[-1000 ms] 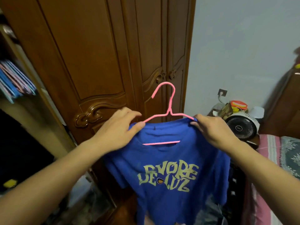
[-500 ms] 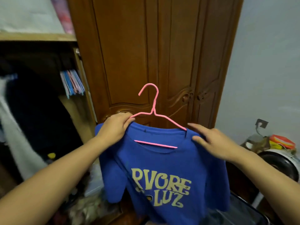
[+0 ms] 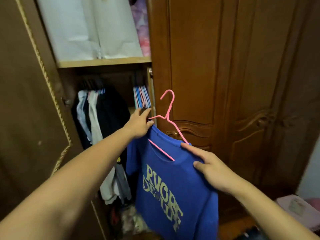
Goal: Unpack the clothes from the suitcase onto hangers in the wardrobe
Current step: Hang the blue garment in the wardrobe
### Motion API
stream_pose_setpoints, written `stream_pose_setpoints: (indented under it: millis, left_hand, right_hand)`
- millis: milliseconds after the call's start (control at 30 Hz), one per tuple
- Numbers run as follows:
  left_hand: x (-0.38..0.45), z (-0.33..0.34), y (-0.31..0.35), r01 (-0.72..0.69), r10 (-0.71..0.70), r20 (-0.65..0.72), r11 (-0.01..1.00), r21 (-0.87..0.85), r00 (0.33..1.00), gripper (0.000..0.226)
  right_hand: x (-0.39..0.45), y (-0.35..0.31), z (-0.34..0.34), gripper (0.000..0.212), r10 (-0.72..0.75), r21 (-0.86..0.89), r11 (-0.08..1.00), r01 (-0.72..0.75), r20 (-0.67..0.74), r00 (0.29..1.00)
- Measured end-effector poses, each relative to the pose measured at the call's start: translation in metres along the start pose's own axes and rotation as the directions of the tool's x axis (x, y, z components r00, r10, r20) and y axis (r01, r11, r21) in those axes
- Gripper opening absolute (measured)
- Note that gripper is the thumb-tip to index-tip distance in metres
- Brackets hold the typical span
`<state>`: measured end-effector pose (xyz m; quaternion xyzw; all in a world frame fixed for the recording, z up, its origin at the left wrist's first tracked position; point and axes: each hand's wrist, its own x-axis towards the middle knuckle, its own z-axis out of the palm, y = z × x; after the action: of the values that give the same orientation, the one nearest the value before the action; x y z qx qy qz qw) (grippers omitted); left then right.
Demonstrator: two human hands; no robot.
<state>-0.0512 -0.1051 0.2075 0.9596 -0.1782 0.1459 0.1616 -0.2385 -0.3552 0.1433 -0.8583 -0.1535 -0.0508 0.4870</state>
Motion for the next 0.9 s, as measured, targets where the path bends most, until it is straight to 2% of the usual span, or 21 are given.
stream_pose_setpoints:
  millis: [67, 200, 300, 400, 533, 667, 767, 900]
  left_hand:
    - [-0.005, -0.005, -0.023, 0.053, -0.056, 0.027, 0.993, 0.103, 0.998, 0.067]
    - [-0.024, -0.009, -0.079, 0.139, -0.142, 0.000, 0.969, 0.202, 0.990, 0.061]
    - [-0.022, -0.030, -0.128, 0.217, -0.220, -0.018, 0.939, 0.268, 0.975, 0.061]
    - [0.005, -0.068, -0.177, 0.268, -0.247, -0.105, 0.905, 0.331, 0.963, 0.063]
    - [0.063, -0.124, -0.221, 0.254, -0.156, -0.274, 0.894, 0.370, 0.949, 0.069]
    - [0.136, -0.164, -0.253, 0.237, -0.017, -0.405, 0.832, 0.501, 0.914, 0.081]
    - [0.181, -0.178, -0.269, 0.237, 0.051, -0.458, 0.802, 0.548, 0.888, 0.080]
    - [0.228, -0.184, -0.285, 0.245, 0.058, -0.491, 0.812, 0.530, 0.869, 0.072]
  right_hand:
    - [0.018, -0.003, 0.012, 0.081, 0.042, 0.047, 0.998, -0.042, 0.005, 0.999]
    - [0.053, 0.000, 0.039, 0.088, 0.104, 0.105, 0.989, -0.105, 0.007, 0.995]
    - [0.088, -0.001, 0.060, 0.086, 0.110, 0.124, 0.986, -0.109, -0.001, 0.994]
    - [0.143, -0.017, 0.071, 0.085, 0.070, 0.131, 0.989, -0.065, -0.028, 0.997]
    - [0.228, -0.043, 0.080, 0.081, 0.023, 0.119, 0.993, -0.010, -0.109, 0.994]
    - [0.316, -0.058, 0.103, 0.081, -0.001, -0.012, 1.000, 0.000, -0.139, 0.990]
    - [0.367, -0.048, 0.124, 0.082, 0.073, 0.003, 0.997, -0.074, -0.165, 0.983]
    - [0.429, -0.037, 0.130, 0.080, 0.090, -0.008, 0.996, -0.093, -0.167, 0.982]
